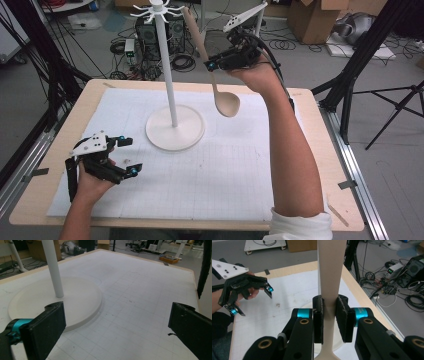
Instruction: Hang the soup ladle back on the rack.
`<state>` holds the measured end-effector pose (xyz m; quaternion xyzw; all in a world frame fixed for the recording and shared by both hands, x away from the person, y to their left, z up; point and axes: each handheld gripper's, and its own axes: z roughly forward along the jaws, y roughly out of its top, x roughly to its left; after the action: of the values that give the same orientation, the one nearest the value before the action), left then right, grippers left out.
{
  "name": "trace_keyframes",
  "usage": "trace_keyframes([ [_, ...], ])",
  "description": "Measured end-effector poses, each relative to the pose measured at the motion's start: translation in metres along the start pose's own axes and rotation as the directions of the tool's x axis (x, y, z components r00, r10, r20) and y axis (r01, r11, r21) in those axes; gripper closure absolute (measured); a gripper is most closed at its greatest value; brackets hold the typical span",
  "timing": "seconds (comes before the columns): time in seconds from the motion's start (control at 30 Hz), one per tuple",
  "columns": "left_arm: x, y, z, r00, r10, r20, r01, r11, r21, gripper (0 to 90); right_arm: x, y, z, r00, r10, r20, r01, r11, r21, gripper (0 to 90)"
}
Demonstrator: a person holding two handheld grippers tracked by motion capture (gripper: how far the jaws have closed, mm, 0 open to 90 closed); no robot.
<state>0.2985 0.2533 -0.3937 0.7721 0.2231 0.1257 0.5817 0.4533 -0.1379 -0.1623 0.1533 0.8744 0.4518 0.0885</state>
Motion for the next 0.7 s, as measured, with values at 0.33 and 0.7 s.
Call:
trace_keyframes([
  [0.33,-0.002,0.001,0.000,1.0000,0.001,0.001,-0.001,1.0000,-0.001,1.7,-0.003,0.000,0.006,0.9999,0.012,-0.010,-0.012,1.000,0.010,77.3],
  [0.7,-0.001,0.001,-0.001,1.0000,0.002,0.002,-0.002,1.0000,-0.005,1.6,-0.002,0.005,0.018,0.9996,0.010,-0.027,-0.010,1.000,0.017,77.2],
])
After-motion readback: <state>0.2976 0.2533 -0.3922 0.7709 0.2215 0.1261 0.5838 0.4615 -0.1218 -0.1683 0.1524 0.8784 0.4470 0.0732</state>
